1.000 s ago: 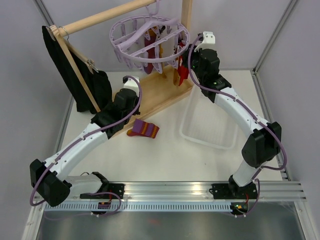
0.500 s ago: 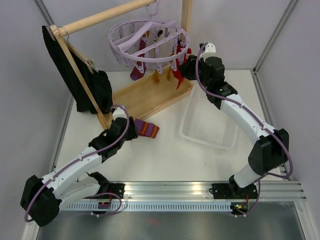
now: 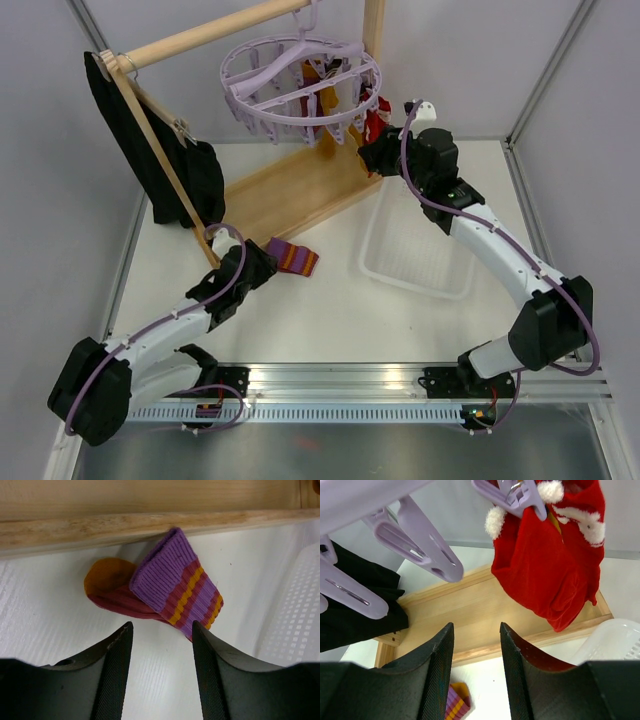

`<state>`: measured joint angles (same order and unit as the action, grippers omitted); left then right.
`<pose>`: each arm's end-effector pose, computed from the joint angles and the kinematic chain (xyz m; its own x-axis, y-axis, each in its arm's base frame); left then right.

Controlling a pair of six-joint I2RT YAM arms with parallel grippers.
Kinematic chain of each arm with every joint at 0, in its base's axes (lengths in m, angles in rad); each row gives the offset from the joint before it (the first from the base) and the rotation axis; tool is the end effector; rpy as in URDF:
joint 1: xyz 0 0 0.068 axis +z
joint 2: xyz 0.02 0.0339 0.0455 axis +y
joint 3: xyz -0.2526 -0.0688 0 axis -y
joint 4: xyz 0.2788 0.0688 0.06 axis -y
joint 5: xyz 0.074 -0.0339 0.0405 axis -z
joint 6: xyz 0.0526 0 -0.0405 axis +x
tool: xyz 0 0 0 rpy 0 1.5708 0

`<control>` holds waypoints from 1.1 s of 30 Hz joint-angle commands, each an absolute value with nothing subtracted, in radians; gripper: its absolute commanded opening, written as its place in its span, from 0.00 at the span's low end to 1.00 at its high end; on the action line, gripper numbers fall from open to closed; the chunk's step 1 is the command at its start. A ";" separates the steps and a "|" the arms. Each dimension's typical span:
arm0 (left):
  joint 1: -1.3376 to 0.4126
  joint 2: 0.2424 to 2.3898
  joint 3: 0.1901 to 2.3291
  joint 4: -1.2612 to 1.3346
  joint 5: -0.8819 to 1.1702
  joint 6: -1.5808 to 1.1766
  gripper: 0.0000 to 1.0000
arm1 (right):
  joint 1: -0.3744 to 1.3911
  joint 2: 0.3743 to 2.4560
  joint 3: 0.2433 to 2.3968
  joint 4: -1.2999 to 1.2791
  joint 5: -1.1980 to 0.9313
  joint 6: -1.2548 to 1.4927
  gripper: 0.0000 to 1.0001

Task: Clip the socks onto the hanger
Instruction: Pick up the sock at the center of the board.

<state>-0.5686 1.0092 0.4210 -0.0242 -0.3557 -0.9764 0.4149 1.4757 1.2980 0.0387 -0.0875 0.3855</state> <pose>0.2219 -0.1200 0.1516 -0.4905 -0.6082 -0.6241 -0.2531 0.7847 -0.5658 0.3699 0.1679 0.3572 -0.2983 0.2779 -0.9131 -0.3978 0.8334 0.3836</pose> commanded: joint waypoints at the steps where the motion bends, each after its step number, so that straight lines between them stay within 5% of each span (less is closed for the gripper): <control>1: -0.554 1.052 0.384 0.130 -0.359 -1.121 0.55 | 0.414 1.437 1.290 0.072 -0.117 0.377 0.49; 26: -0.479 1.282 0.327 0.457 -0.304 -1.196 0.49 | 0.414 1.414 1.292 0.071 -0.126 0.380 0.49; 33: -0.479 1.331 0.322 0.535 -0.304 -1.207 0.37 | 0.414 1.414 1.296 0.069 -0.126 0.387 0.49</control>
<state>-0.4835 1.3186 0.3325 0.4309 -0.3077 -1.1717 0.4149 1.4513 1.2850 0.0437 -0.1162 0.3859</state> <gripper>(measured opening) 0.390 0.489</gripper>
